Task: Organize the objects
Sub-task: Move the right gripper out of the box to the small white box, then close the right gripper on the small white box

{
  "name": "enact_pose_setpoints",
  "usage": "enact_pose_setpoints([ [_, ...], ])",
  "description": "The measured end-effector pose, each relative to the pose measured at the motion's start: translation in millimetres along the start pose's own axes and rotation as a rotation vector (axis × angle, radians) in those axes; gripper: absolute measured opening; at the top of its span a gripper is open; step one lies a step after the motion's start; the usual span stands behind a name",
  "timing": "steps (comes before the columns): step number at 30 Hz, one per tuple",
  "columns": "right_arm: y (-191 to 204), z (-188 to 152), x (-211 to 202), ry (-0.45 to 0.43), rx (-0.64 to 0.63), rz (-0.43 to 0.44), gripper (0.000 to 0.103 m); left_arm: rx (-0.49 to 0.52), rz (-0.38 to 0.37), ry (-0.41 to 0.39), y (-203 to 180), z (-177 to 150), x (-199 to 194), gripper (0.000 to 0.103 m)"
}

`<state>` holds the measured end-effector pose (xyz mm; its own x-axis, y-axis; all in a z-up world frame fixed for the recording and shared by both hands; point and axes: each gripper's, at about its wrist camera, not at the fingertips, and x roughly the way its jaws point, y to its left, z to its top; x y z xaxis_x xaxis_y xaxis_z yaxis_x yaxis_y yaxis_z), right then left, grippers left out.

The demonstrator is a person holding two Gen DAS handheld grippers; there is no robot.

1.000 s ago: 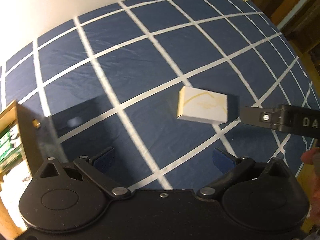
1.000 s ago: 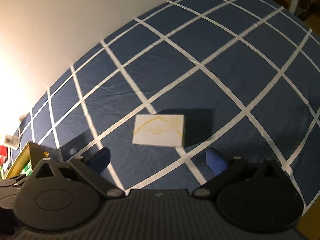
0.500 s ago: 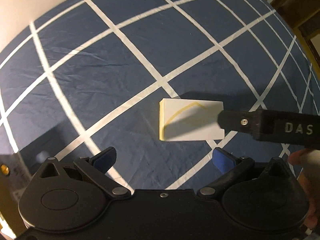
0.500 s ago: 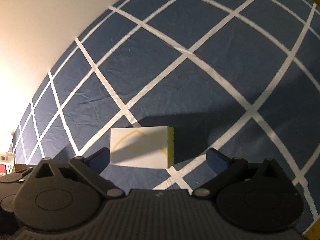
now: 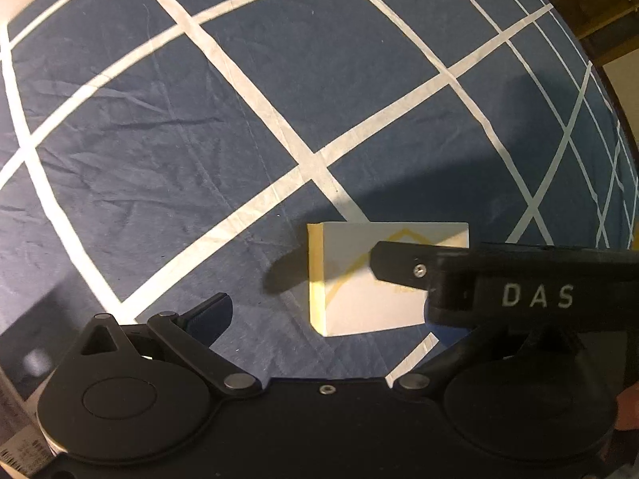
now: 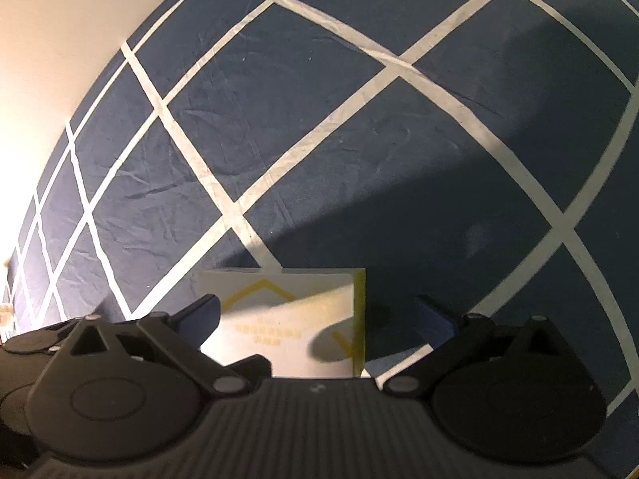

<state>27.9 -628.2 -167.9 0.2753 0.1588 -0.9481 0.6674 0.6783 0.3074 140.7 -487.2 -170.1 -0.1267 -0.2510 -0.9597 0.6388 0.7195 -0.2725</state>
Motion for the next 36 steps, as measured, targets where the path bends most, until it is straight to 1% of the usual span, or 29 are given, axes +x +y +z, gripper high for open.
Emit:
enact_pose_setpoints([
  [3,1.3,1.6,4.9,0.014,-0.004,0.005,0.101,-0.007,-0.016,0.008,2.7,-0.1,5.5,0.103],
  [9,-0.7,0.6,9.0,0.01,0.008,0.016,0.1,-0.02,-0.05,0.011,5.2,2.4,14.7,0.102],
  [12,-0.7,1.6,9.1,0.007,0.005,0.021,0.1,-0.011,-0.052,0.005,3.7,3.7,14.9,0.101],
  [15,0.5,1.8,8.9,0.002,-0.003,0.022,0.099,-0.009,-0.061,0.0,1.7,4.5,14.0,0.097],
  [18,1.6,2.1,7.3,0.002,-0.015,0.032,0.091,-0.01,-0.075,-0.002,-0.3,4.3,12.3,0.09],
  [19,1.3,2.6,6.6,0.004,-0.017,0.043,0.086,-0.034,-0.079,-0.01,-0.1,4.6,11.7,0.085],
  [20,2.1,2.5,6.7,0.007,-0.018,0.05,0.084,-0.043,-0.1,-0.006,0.1,4.9,11.6,0.078],
  [22,2.9,2.6,5.6,0.006,-0.021,0.053,0.082,-0.05,-0.127,-0.004,-0.9,4.4,10.9,0.074],
  [27,1.2,0.9,4.0,0.0,-0.021,0.057,0.08,-0.047,-0.114,-0.008,-5.2,2.9,8.5,0.073],
  [29,0.7,0.2,2.6,-0.001,-0.024,0.058,0.077,-0.043,-0.106,-0.012,-7.1,2.3,6.5,0.071],
  [32,1.7,0.7,1.0,-0.003,-0.03,0.061,0.074,-0.038,-0.093,-0.02,-9.5,1.0,3.7,0.071],
  [36,2.8,-1.1,-1.1,0.001,-0.039,0.069,0.073,-0.038,-0.086,-0.022,-9.9,-1.1,1.0,0.071],
])
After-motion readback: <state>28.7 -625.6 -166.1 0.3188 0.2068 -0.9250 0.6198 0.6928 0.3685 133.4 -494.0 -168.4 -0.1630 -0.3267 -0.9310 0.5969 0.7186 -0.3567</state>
